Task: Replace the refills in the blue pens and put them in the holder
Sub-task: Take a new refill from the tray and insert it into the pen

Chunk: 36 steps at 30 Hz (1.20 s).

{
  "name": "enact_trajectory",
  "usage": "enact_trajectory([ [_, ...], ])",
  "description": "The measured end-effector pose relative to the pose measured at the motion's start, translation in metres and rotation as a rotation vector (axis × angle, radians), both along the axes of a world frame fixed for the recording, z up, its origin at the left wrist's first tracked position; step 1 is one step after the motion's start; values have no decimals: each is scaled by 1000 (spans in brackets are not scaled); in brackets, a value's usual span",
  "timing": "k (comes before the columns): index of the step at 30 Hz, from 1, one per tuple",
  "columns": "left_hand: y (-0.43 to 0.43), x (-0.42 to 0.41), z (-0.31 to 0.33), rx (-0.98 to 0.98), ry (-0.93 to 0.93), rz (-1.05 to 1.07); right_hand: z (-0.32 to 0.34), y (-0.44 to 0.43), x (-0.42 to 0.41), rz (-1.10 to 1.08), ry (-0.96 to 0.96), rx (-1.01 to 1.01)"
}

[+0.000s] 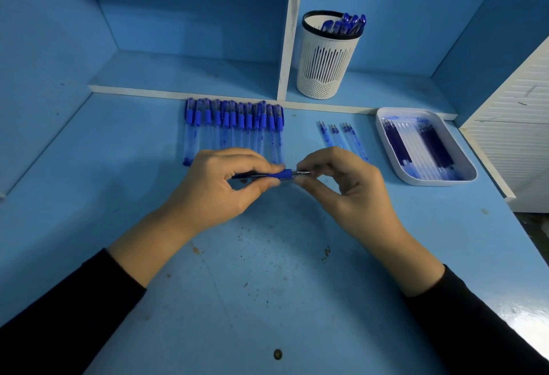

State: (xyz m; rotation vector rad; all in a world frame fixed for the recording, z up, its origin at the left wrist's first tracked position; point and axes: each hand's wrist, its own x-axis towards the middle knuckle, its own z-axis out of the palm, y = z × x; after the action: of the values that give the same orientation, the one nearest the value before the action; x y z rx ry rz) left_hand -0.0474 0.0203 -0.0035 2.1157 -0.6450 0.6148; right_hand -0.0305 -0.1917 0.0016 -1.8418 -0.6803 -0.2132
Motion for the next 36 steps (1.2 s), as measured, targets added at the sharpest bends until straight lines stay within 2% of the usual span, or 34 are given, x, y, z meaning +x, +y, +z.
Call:
enact_trajectory([
  [6, 0, -2, -2, 46, -95, 1, 0, 2, -3, -67, 37, 58],
  [11, 2, 1, -1, 14, 15, 22, 2, 4, -2, -70, 238, 128],
  [13, 5, 2, -1, -22, 87, 59, -1, -1, 3, -117, 202, 42],
  [16, 10, 4, -3, -73, 216, 126, -11, -9, 11, -183, -37, -300],
  [19, 13, 5, -3, -39, 273, 166, -19, -10, 16, -127, -133, -403],
  [28, 12, 5, -2, -23, 313, 167, -19, -3, 17, -52, -142, -360],
  [36, 13, 5, 0, -70, 316, 151, -9, -8, 15, -125, 57, -123],
])
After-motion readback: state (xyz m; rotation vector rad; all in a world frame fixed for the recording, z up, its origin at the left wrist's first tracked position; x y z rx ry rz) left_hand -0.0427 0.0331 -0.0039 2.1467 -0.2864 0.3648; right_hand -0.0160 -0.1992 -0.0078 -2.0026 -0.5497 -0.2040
